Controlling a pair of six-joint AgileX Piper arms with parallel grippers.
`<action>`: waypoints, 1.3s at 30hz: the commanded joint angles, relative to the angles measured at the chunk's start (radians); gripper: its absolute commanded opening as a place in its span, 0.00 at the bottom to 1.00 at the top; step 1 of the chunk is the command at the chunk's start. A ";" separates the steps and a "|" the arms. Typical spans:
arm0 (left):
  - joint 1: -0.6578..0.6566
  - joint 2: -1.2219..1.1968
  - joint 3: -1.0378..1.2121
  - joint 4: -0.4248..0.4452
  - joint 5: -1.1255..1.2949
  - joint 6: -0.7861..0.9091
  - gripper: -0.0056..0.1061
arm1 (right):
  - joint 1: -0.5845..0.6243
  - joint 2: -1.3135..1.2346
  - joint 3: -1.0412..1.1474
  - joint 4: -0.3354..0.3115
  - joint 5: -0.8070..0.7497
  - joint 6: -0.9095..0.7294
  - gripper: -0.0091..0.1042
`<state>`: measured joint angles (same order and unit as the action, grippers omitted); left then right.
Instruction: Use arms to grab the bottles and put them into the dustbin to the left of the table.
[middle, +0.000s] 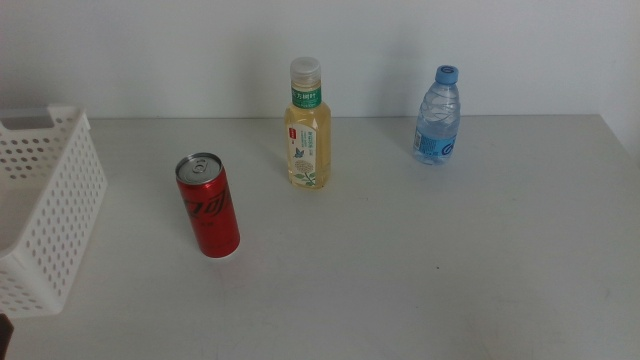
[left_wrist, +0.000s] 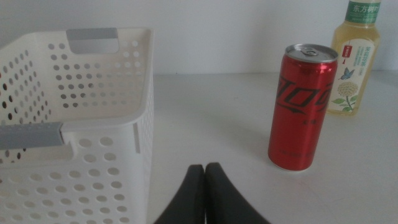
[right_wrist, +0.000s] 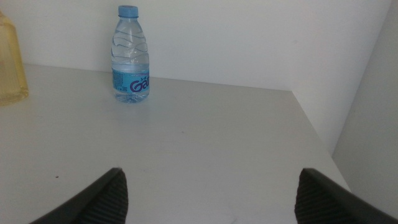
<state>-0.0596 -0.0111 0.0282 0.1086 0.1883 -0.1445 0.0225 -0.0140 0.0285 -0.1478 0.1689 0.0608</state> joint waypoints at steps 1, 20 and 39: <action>0.001 -0.027 0.003 -0.023 -0.076 -0.033 0.04 | -0.002 -0.021 -0.010 -0.008 -0.079 -0.004 0.91; -0.020 0.027 0.002 0.063 -0.138 -0.016 0.13 | -0.002 -0.021 -0.010 -0.008 -0.079 -0.004 0.91; -0.148 0.671 0.002 0.052 -0.733 0.124 0.52 | -0.002 -0.021 -0.010 -0.008 -0.079 -0.004 0.91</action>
<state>-0.2086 0.6305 0.0282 0.1781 -0.4323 -0.0590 0.0225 -0.0140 0.0285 -0.1478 0.1689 0.0608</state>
